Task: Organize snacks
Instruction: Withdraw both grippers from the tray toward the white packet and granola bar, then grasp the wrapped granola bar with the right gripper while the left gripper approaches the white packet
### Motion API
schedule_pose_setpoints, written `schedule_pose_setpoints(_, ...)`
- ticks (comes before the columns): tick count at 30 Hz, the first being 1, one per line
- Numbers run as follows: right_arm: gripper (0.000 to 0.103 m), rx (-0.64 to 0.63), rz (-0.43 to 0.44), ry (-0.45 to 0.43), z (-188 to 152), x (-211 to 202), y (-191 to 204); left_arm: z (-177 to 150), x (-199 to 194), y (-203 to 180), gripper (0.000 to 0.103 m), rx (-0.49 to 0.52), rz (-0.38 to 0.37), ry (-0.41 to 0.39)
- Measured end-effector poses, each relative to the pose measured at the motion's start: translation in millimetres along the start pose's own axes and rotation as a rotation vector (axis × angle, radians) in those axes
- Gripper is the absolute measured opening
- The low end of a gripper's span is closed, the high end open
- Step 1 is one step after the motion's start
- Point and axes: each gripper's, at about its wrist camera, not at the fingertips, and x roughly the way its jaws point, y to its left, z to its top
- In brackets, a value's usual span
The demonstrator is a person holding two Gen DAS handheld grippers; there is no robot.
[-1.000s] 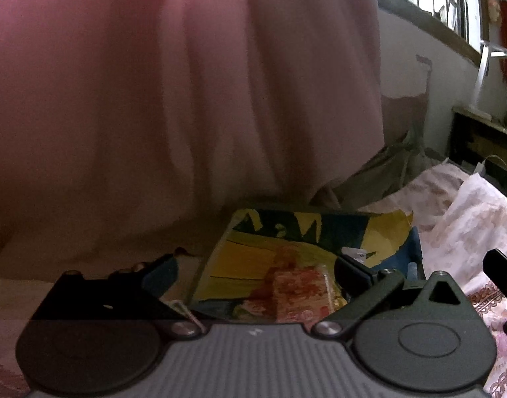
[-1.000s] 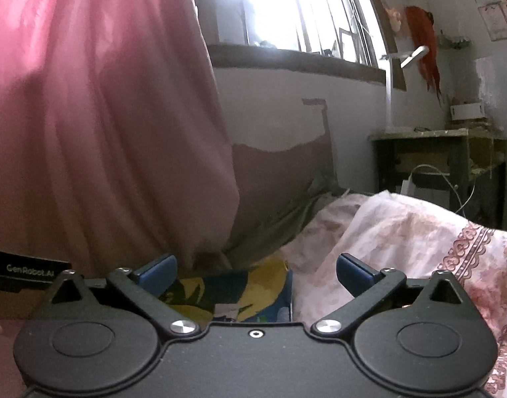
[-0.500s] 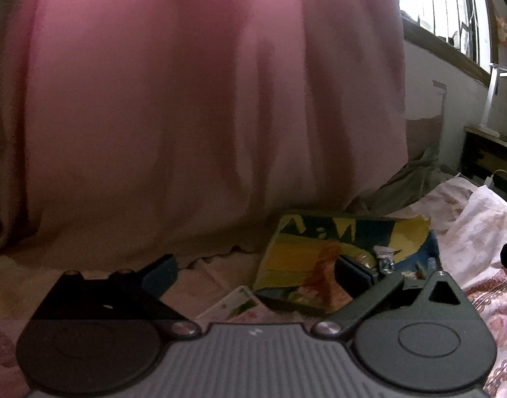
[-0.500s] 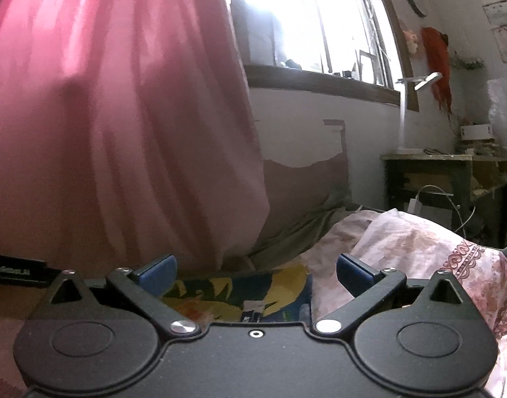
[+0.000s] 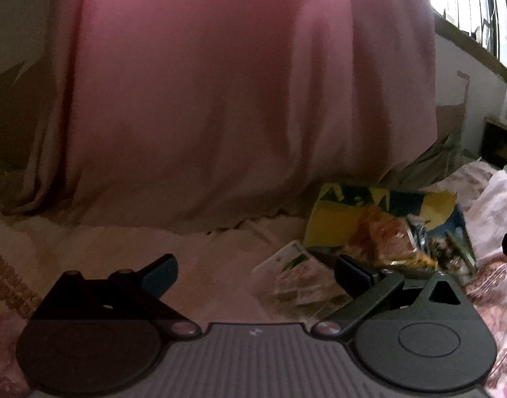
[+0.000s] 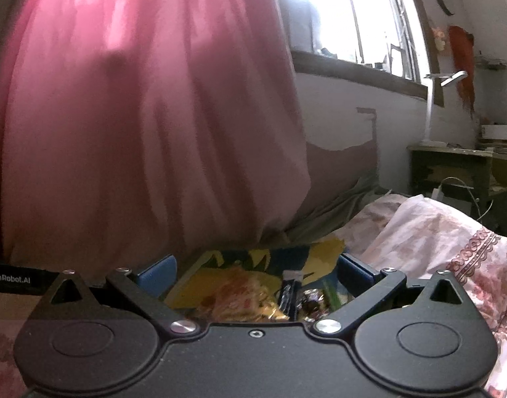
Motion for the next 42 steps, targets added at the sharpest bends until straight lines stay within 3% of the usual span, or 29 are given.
schedule_pose_setpoints(14, 0.102, -0.042, 0.052, 0.137, -44.3, -4.2, 45.9, -50.6, 15.2, 42.0, 0.103, -0.035, 0.053, 0.067)
schedule_pose_setpoints(22, 0.102, -0.065, 0.084, 0.223, -69.7, 12.1, 63.8, -75.5, 43.4, 60.0, 0.103, -0.073, 0.078, 0.161)
schedule_pose_setpoints(34, 0.102, -0.091, 0.105, 0.314, -95.7, 32.4, 78.1, -84.9, 65.3, 65.6, 0.103, -0.048, 0.108, 0.197)
schedule_pose_setpoints(42, 0.102, -0.073, 0.112, 0.35, -107.7, 41.3, 81.2, -82.4, 66.6, 55.7, 0.103, 0.01, 0.111, 0.179)
